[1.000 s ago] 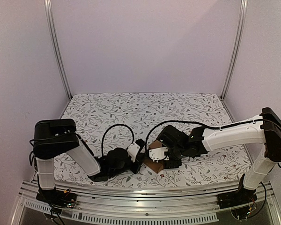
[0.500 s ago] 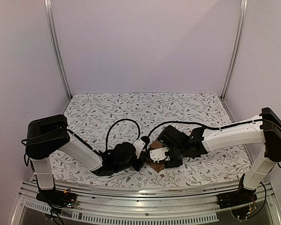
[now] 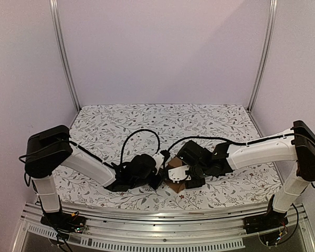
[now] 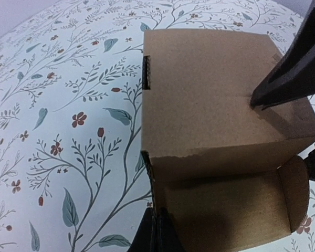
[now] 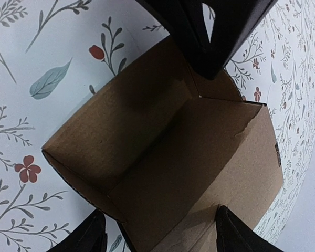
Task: Fold the paper box
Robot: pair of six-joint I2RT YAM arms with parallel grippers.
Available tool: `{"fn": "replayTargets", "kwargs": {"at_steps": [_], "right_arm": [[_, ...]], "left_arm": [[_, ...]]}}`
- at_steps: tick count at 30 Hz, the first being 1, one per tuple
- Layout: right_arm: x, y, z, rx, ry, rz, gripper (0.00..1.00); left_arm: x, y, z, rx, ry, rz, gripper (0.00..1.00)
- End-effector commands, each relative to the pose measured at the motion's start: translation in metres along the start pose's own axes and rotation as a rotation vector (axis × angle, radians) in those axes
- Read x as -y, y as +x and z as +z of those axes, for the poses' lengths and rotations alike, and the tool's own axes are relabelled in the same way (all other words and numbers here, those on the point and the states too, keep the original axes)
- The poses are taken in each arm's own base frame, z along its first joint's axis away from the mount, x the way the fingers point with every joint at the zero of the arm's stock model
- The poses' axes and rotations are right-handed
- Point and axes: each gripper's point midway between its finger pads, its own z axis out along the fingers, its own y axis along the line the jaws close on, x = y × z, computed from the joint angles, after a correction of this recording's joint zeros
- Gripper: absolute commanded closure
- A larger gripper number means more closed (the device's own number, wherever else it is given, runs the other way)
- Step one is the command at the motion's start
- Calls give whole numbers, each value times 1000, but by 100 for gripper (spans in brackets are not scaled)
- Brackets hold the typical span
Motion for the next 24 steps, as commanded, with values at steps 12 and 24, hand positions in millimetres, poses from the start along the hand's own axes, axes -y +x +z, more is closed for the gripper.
{"fn": "replayTargets", "kwargs": {"at_steps": [12, 24], "right_arm": [[-90, 24, 9, -6, -396, -129, 28], [-91, 36, -10, 49, -485, -129, 27]], "left_arm": [[21, -39, -6, 26, 139, -25, 100], [18, -43, -10, 34, 153, -21, 100]]}}
